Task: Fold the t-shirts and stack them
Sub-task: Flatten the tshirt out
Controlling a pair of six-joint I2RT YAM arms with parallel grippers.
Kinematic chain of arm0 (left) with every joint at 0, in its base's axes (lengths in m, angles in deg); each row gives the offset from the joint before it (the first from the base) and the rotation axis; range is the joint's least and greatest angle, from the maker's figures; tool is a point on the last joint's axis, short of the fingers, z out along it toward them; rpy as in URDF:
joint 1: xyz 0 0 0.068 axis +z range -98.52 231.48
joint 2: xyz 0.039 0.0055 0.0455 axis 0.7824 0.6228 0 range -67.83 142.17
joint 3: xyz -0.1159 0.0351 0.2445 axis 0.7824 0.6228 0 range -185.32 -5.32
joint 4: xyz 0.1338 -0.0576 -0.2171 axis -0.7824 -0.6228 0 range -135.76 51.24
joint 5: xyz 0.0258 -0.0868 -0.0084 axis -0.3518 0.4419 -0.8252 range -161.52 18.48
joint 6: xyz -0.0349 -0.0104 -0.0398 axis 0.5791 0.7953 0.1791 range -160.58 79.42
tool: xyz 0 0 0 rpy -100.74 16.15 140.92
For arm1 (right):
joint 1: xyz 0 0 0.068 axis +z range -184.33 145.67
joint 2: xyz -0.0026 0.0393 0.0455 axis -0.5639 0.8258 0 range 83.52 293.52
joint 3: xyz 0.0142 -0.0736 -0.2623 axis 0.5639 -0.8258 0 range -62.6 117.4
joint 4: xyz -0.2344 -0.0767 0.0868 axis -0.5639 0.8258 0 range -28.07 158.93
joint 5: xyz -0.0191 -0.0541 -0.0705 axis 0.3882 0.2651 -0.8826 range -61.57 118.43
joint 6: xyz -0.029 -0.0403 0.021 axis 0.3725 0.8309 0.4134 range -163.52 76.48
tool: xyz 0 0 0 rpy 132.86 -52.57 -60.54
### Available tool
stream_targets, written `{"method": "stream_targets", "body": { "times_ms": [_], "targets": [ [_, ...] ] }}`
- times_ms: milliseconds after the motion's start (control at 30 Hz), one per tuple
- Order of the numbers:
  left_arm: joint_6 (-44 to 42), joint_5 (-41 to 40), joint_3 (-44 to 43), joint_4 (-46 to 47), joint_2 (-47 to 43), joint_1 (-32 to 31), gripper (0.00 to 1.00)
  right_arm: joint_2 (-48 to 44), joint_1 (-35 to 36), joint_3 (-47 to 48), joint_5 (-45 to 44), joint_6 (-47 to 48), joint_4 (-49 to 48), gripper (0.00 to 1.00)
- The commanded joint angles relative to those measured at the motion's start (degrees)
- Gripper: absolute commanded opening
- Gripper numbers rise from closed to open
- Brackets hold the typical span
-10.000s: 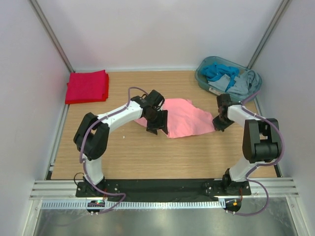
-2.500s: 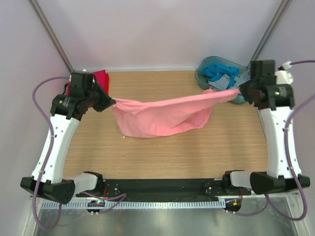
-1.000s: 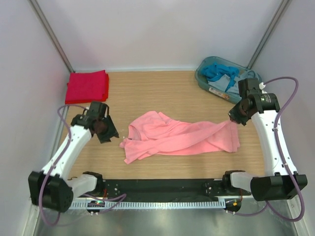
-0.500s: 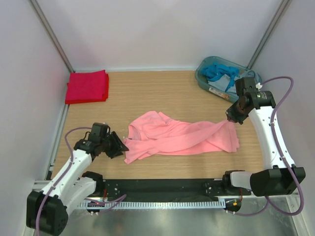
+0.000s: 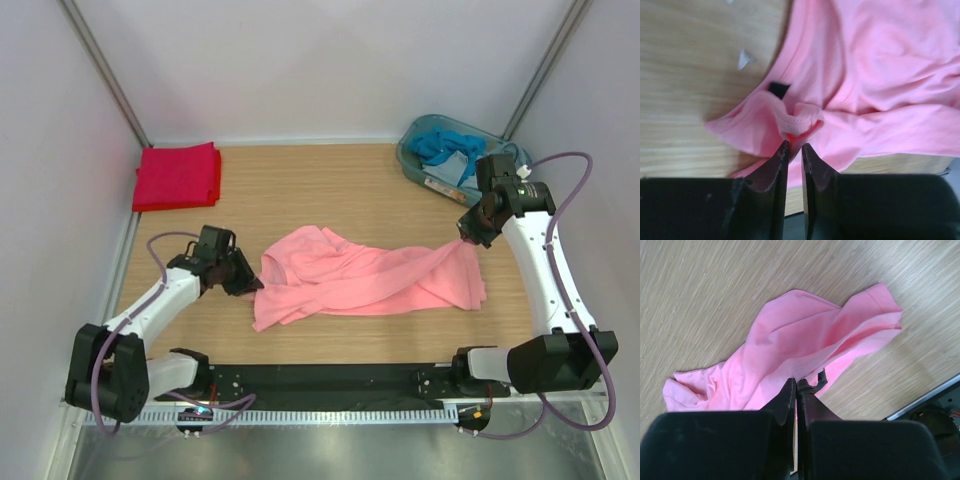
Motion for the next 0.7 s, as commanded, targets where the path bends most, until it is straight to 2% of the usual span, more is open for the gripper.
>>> {"method": "stream_targets", "body": {
  "times_ms": [0, 67, 100, 167, 233, 367, 500, 667],
  "targets": [
    [-2.54, 1.92, -5.05, 5.97, 2.77, -0.33, 0.16, -0.41, 0.35, 0.85, -2.17, -0.16, -2.17, 0.01],
    [-3.69, 3.4, -8.56, 5.0, 5.77, -0.42, 0.02, 0.12, 0.35, 1.46, -2.0, -0.08, -2.34, 0.01],
    [-3.78, 3.59, -9.44, 4.21, 6.38, -0.34, 0.01, 0.29, 0.35, 1.72, -2.17, 0.1, -2.52, 0.01],
    [-3.26, 1.85, -12.42, 1.41, 7.26, -0.33, 0.0, 0.64, 0.35, 2.25, -2.87, 0.62, -2.87, 0.01],
    [-3.34, 0.35, -19.36, -3.5, 7.79, -0.33, 0.0, 2.04, 0.35, 4.0, -4.88, 1.33, -2.35, 0.01],
    [-4.04, -0.54, -27.1, -1.34, 10.6, 1.59, 0.0, 4.94, 0.35, 7.44, -8.14, 2.38, -0.94, 0.01],
    [-6.23, 0.78, -33.86, 2.18, 21.38, 3.09, 0.0, 6.88, 0.35, 7.7, -8.85, 2.12, -0.85, 0.01],
    [-8.44, 1.13, -41.08, 2.89, 32.74, 3.62, 0.02, 6.8, 0.35, 3.23, -8.5, 1.94, -2.6, 0.01]
  ]
}}
